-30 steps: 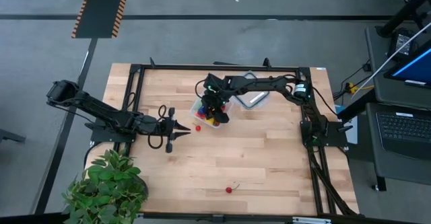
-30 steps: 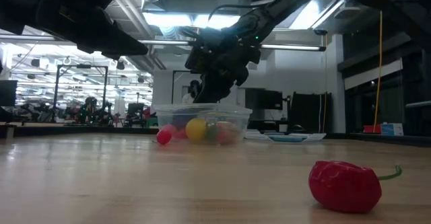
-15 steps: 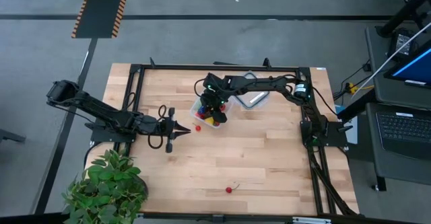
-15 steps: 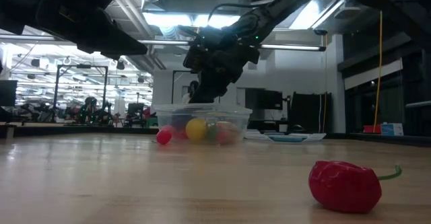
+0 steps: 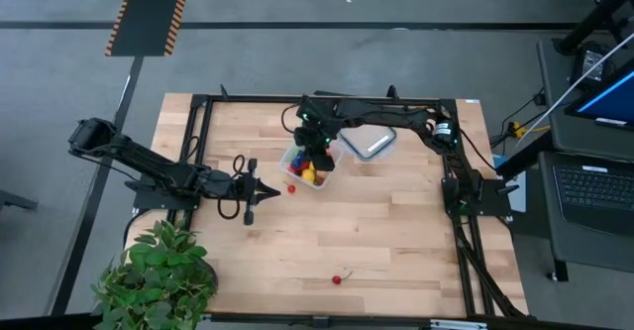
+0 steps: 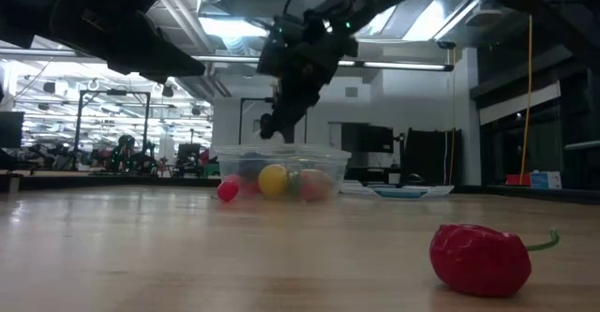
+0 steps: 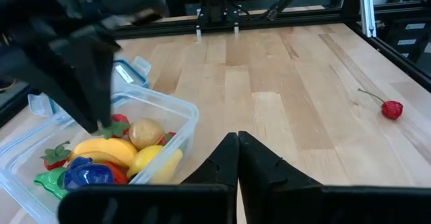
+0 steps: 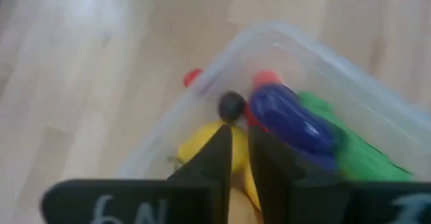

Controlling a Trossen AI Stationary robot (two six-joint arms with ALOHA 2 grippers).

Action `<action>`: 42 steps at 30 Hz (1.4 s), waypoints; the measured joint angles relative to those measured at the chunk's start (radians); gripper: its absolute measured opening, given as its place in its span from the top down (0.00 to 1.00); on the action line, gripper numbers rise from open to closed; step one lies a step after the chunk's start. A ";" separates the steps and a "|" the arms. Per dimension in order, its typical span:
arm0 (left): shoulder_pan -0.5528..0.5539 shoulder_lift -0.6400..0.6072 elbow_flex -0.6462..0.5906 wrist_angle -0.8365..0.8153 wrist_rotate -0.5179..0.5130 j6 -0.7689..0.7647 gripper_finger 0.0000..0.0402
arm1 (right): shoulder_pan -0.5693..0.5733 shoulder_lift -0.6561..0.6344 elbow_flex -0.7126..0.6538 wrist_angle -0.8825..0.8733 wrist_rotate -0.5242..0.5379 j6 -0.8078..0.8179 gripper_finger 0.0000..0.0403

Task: Pick and placing Produce into tupperware
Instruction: Put the bottom red cherry into the transparent container

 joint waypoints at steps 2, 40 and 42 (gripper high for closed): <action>0.000 0.000 0.000 0.000 -0.001 0.010 0.99 | 0.000 0.000 0.050 -0.074 0.053 -0.027 0.91; -0.005 0.000 0.000 -0.006 0.001 -0.003 0.82 | 0.098 -0.511 -0.478 0.153 0.060 0.170 0.99; -0.005 0.000 0.000 -0.006 0.002 -0.004 0.81 | 0.102 -0.590 -0.595 0.243 0.084 0.204 0.99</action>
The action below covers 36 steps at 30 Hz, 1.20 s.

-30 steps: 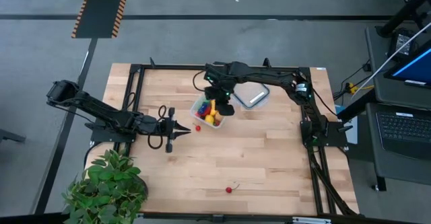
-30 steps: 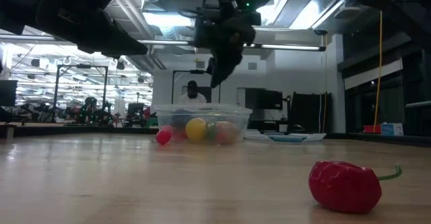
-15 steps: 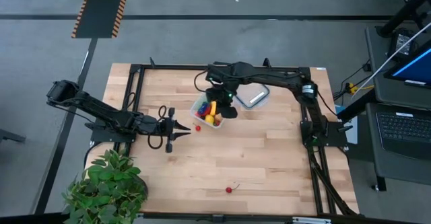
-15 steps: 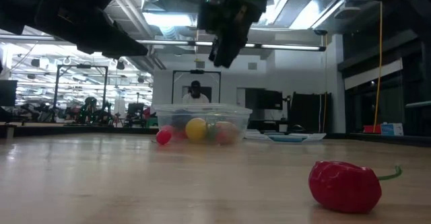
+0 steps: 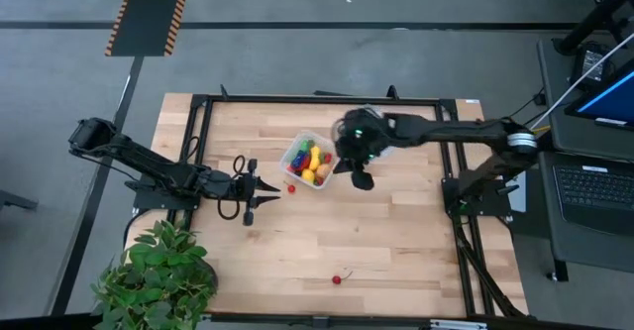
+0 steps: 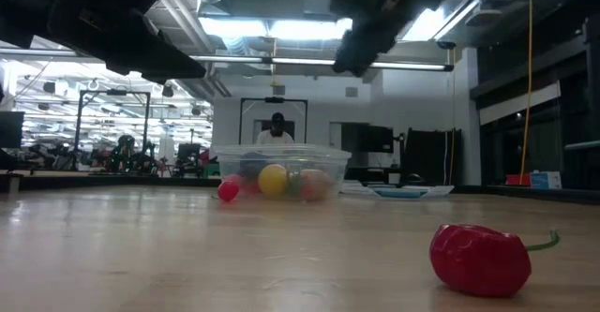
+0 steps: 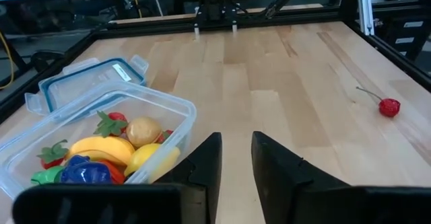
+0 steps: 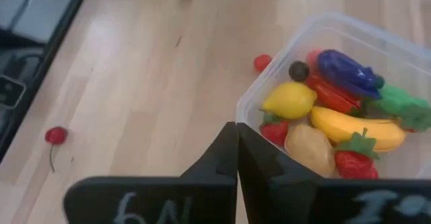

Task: Pick and placing Produce into tupperware
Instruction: Put the bottom red cherry into the transparent container

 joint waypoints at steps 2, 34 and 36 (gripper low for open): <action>0.000 0.000 0.000 0.000 0.001 -0.015 0.81 | 0.003 -0.075 -0.114 0.111 0.006 0.017 0.99; -0.090 0.312 0.081 0.354 0.188 0.014 0.92 | 0.459 -0.519 -0.831 0.983 0.440 0.269 0.99; -0.102 0.346 0.127 0.296 0.184 0.033 0.90 | 0.506 -0.503 -0.814 0.979 0.486 0.266 0.99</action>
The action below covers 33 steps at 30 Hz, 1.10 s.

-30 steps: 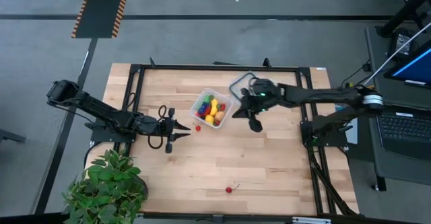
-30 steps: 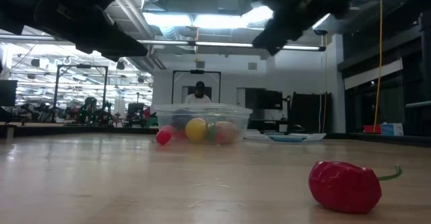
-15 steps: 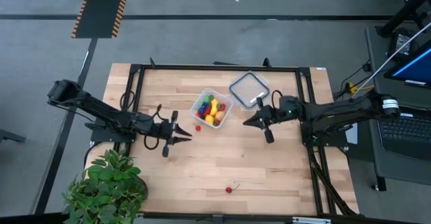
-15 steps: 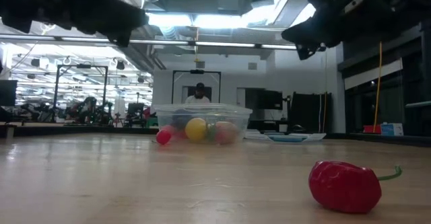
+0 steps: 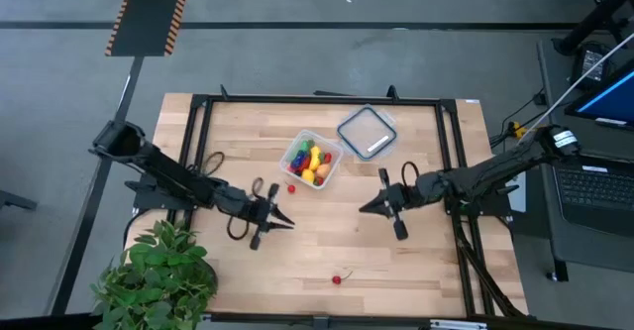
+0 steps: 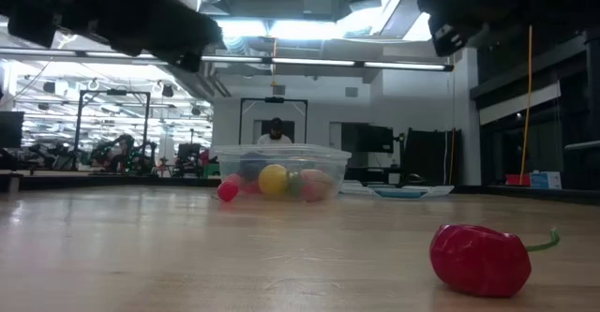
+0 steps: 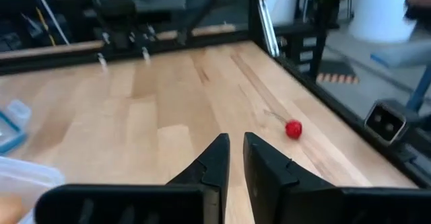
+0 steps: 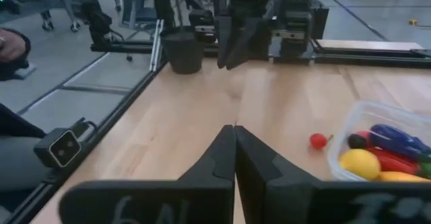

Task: Pick and placing Produce into tupperware
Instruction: Put the bottom red cherry into the transparent container

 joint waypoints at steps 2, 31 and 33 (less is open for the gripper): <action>-0.010 0.037 0.060 -0.073 -0.001 0.007 0.89 | 0.038 0.025 0.022 -0.014 0.039 -0.001 0.98; -0.156 0.163 0.319 -0.561 -0.241 -0.080 0.81 | 0.218 0.587 0.788 -0.965 0.060 0.218 0.98; -0.156 0.163 0.318 -0.579 -0.249 -0.085 0.80 | 0.218 0.629 0.835 -1.033 0.035 0.215 0.98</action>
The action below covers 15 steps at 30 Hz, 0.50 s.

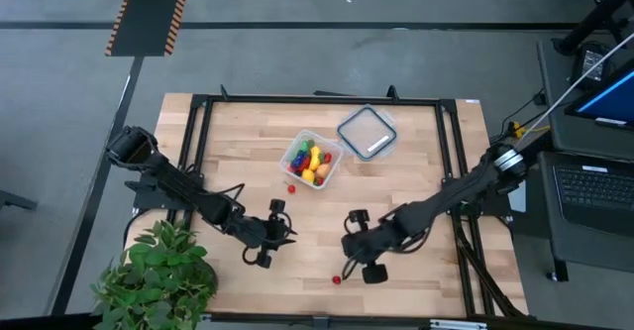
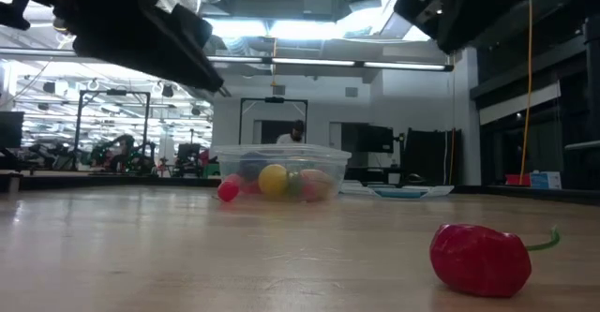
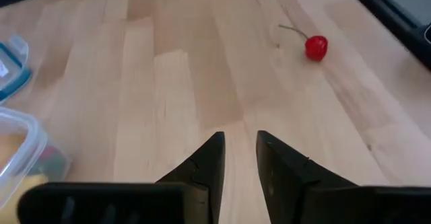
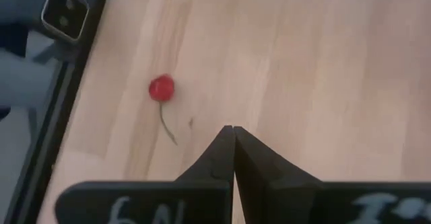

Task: Pick and placing Produce into tupperware
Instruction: Put the bottom red cherry into the transparent container

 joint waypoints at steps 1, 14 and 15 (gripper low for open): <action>-0.001 0.000 0.000 -0.007 0.000 -0.002 0.80 | 0.000 0.021 0.022 -0.022 -0.014 0.000 0.98; -0.030 0.000 0.000 -0.054 -0.001 -0.106 0.73 | -0.006 0.104 0.082 -0.030 -0.100 0.073 0.87; -0.033 0.000 0.000 -0.058 -0.001 -0.106 0.72 | -0.006 0.104 0.082 -0.024 -0.104 0.081 0.84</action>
